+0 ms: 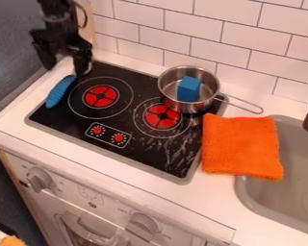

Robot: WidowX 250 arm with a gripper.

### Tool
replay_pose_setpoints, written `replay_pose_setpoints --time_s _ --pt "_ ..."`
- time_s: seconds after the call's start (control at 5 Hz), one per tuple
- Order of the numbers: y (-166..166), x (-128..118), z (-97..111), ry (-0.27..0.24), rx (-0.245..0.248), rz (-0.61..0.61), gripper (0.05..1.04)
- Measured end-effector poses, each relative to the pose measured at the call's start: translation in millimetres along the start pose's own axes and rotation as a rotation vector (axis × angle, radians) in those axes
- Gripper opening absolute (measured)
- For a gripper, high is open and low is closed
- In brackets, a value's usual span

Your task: Moove the blue spoon to the left of the left burner

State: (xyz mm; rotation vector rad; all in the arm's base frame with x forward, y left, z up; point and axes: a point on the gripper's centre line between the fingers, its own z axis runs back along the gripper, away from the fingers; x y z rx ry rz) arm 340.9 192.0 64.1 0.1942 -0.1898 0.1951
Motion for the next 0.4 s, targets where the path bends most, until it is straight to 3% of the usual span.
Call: replay_pose_setpoints --time_s 0.2,0.4 --pt "4 3 38 -0.074 0.034 0.017 1.000" --pt "-5 -7 59 -0.126 0.042 0.016 1.000"
